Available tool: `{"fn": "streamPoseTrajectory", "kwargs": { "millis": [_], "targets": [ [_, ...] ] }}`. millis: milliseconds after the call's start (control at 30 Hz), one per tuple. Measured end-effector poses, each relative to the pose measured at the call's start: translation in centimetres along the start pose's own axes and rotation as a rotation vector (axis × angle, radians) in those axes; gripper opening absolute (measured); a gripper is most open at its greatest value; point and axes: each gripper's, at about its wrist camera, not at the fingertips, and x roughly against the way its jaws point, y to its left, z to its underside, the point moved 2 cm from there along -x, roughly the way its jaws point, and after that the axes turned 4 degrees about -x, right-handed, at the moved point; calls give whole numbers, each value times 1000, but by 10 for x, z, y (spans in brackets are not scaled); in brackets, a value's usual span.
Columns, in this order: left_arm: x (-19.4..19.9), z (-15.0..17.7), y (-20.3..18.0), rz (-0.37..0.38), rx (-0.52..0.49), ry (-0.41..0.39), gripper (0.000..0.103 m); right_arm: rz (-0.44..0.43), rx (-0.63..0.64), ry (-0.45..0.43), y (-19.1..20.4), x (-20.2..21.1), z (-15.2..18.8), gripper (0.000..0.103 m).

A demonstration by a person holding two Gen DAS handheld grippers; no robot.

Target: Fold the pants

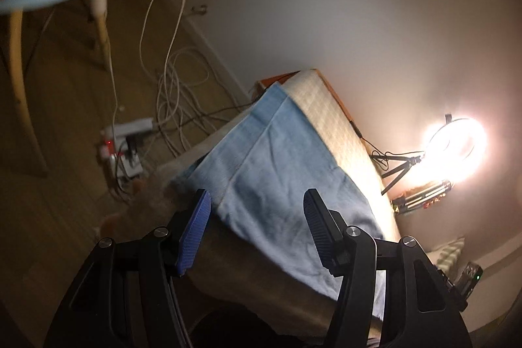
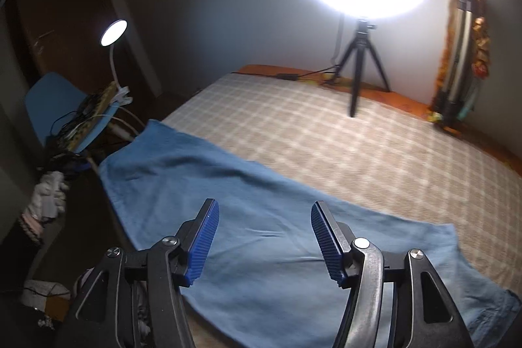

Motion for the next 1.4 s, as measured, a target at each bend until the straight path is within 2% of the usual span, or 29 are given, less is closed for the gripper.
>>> {"fn": "streamPoseTrajectory", "kwargs": {
  "millis": [167,267,367,500,633,800,1000,1100,1233,1333,1400],
  "targets": [
    [-22,7,17,18,56,11,59,-6,6,15,19,-12,-1,62],
    [-18,7,17,12,53,-9,59,-10,-7,21,24,-15,-2,62],
    [-9,9,22,-28,61,-17,59,-4,-8,28,26,-19,-2,62],
    [-3,11,36,-25,114,-19,59,-3,-9,44,29,-28,-1,62],
    [-12,9,43,-8,161,6,59,-11,-24,53,32,-37,-2,62],
    [-19,7,35,-13,129,0,63,-4,3,54,38,-35,-1,62],
    [-19,7,35,8,162,-43,63,-1,-20,48,32,-31,-2,62],
    [-18,10,33,-15,143,-66,63,2,-20,52,31,-32,0,62],
    [-27,8,36,-51,182,-87,66,-7,-31,60,33,-37,0,62],
    [-34,6,25,-97,121,-100,66,-13,-22,64,38,-40,0,62],
    [-36,6,17,-136,68,-113,54,-11,-6,71,41,-42,0,62]
  ]
}}
